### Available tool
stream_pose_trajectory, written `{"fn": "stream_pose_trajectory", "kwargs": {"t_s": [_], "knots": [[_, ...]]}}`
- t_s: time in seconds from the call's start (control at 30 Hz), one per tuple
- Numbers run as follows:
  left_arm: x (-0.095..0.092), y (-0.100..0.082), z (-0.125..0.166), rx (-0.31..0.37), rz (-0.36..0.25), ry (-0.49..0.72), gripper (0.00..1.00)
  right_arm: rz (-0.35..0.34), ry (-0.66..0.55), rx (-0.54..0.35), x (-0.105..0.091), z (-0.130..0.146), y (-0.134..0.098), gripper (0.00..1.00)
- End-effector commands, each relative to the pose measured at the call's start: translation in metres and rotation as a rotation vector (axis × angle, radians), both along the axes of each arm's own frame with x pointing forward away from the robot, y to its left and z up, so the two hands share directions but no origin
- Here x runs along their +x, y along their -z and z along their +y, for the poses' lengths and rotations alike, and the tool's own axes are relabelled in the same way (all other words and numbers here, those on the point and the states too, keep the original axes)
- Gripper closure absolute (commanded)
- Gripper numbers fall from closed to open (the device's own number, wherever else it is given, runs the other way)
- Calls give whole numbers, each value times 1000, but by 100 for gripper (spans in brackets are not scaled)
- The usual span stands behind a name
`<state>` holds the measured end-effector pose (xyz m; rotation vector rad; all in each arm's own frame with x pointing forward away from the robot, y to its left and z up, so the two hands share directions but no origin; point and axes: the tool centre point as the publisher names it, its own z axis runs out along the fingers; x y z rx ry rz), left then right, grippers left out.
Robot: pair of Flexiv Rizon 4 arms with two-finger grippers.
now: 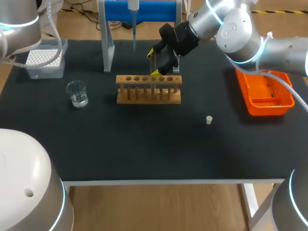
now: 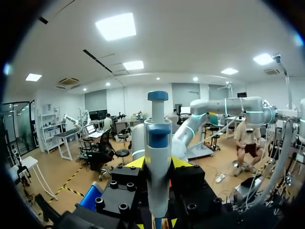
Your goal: Invert the test tube, pick up the pipette, mount the tip to pipette, aspirate from beaker and dispense into the tube, eject the tip, return the pipette, and cap with the stopper.
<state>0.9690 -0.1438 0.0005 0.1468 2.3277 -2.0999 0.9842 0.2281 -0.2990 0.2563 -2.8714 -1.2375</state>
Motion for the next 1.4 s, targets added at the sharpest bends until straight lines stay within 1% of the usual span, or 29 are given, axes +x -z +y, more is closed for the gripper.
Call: {"fn": "stream_pose_trajectory", "kwargs": {"t_s": [0.03, 0.23, 0.57, 1.07, 1.4], "knots": [[9, -2, -15, -3, 6, 25, 100, 0, 1, -2, -1, -1, -1, 0], [12, -8, -28, -7, 3, 45, 100, 0, 1, -2, -1, -1, -1, 0], [14, -3, -45, -30, 5, 71, 100, 0, 1, -2, -1, -1, -1, 0], [20, 15, -43, -53, 10, 76, 100, 0, 1, -2, -1, -1, -1, 0], [19, 20, -40, -46, 21, 74, 100, 0, 1, -2, -1, -1, -1, 0]]}}
